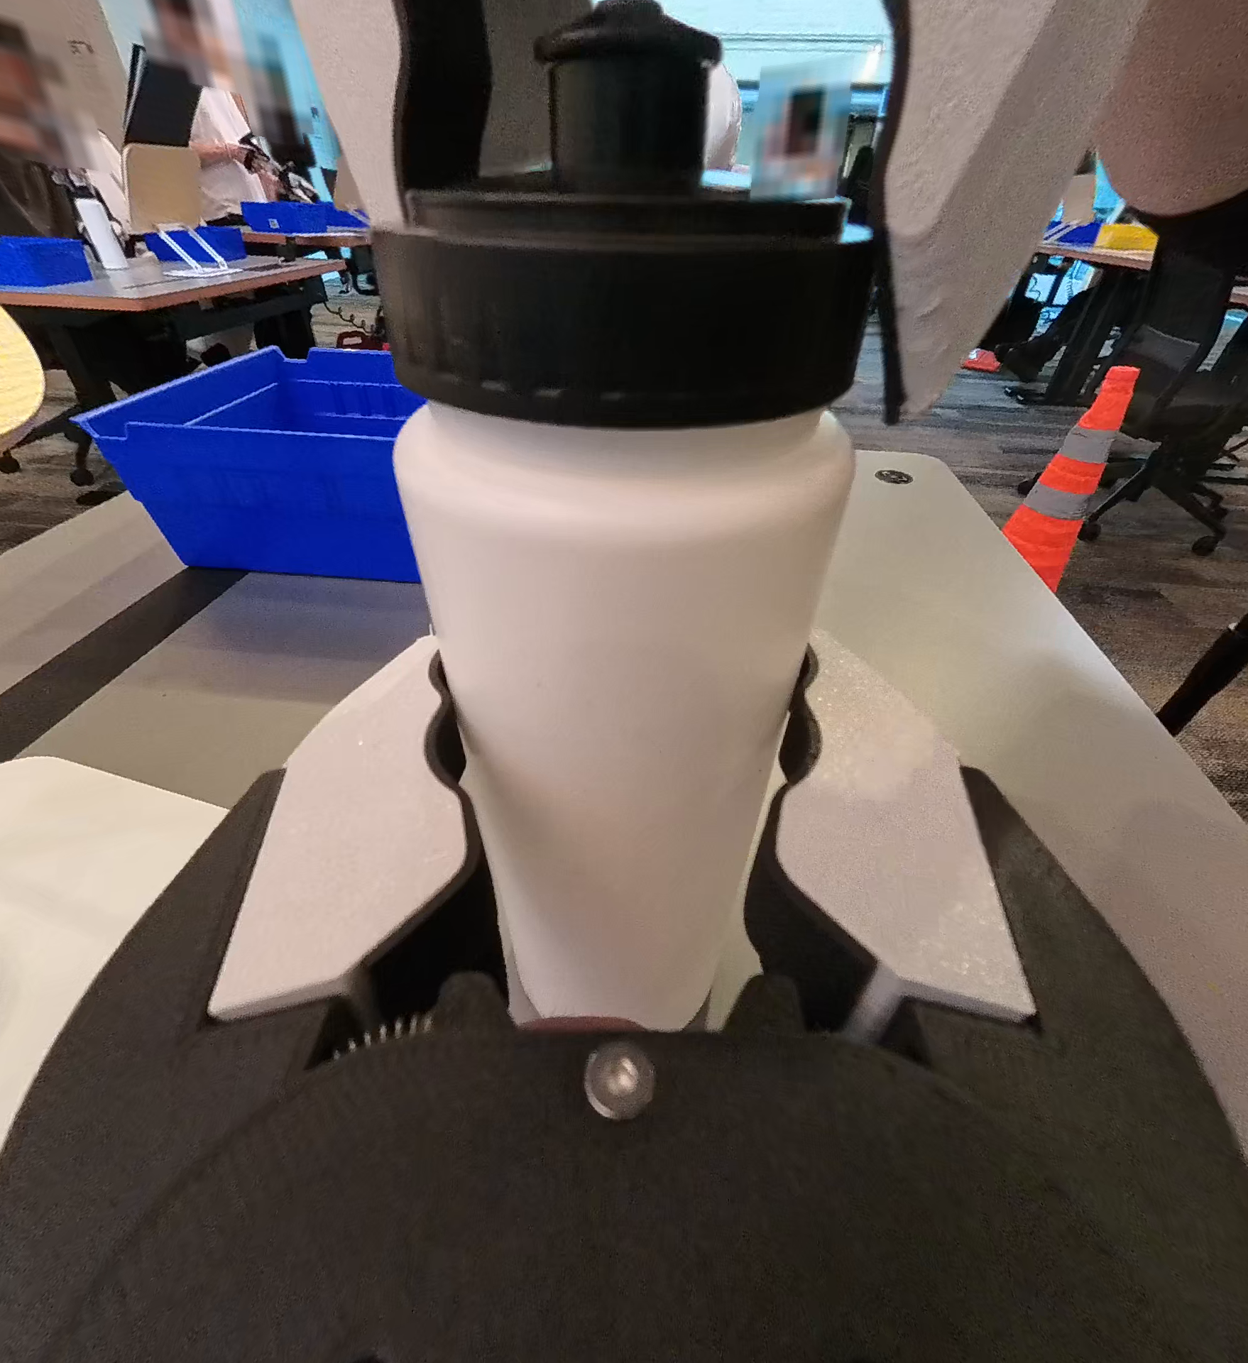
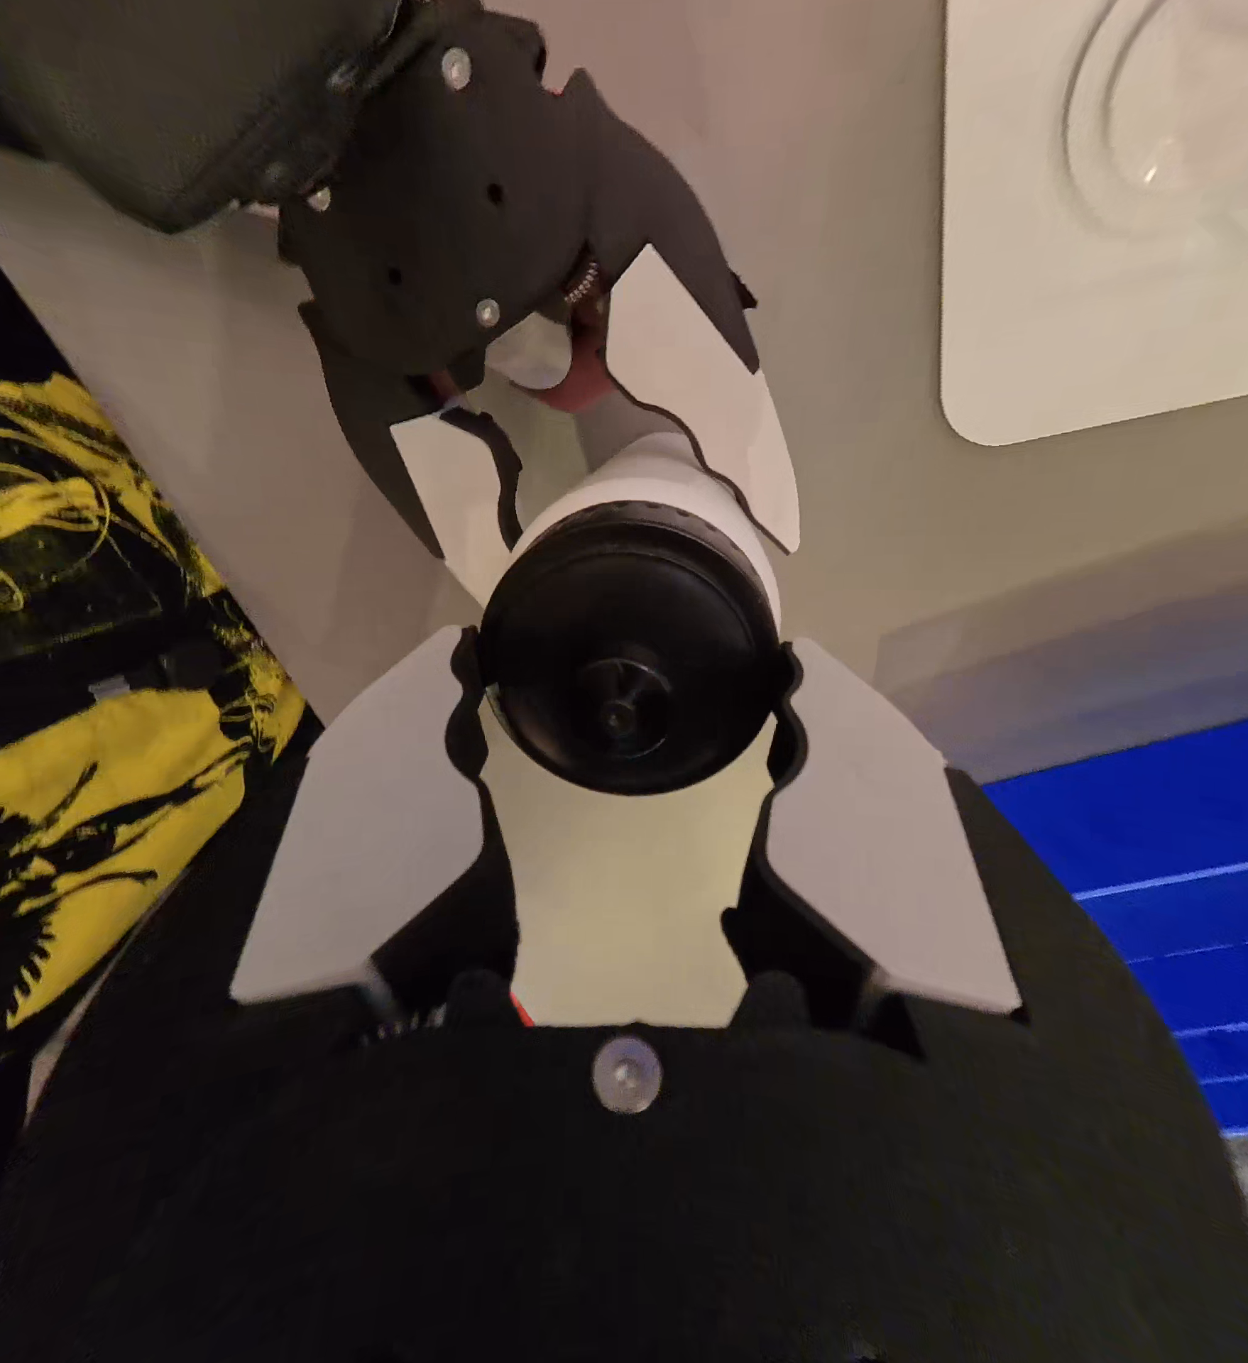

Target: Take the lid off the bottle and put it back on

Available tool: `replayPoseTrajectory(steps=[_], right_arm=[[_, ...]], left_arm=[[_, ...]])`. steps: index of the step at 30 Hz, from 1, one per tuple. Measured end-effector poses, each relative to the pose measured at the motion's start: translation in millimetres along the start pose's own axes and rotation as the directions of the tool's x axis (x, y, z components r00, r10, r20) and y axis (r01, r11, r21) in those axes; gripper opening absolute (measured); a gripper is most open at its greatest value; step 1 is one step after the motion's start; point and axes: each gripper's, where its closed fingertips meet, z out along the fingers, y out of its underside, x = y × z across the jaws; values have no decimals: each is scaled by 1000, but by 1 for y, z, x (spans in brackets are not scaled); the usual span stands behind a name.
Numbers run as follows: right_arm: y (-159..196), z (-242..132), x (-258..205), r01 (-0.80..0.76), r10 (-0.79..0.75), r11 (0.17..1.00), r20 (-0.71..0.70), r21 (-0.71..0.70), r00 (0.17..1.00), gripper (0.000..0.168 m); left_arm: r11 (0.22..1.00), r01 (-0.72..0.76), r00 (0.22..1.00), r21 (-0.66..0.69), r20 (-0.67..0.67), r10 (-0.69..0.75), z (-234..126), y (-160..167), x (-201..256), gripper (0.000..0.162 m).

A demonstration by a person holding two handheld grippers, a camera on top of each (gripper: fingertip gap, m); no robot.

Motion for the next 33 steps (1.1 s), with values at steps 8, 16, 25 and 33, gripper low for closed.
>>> replayPoseTrajectory(steps=[8, 16, 25, 33], right_arm=[[2, -12, 2, 273, -272, 962, -75, 4, 960, 98], [1, -5, 5, 465, -469, 880, -25, -92, 883, 76], [0, -4, 3, 66, -67, 998, -13, -17, 998, 75], [2, -13, 3, 293, -294, 956, -62, -18, 954, 96]], left_arm=[[1000, 1, 1000, -2, 1, -1, 0, 0, 0, 85], [1000, 2, 1000, 1, -1, -2, 0, 0, 0, 85], [1000, 14, 1000, 8, -3, -14, 0, -1, -1, 85], [1000, -1, 1000, 0, -4, 1, 1, 0, 2, 85]])
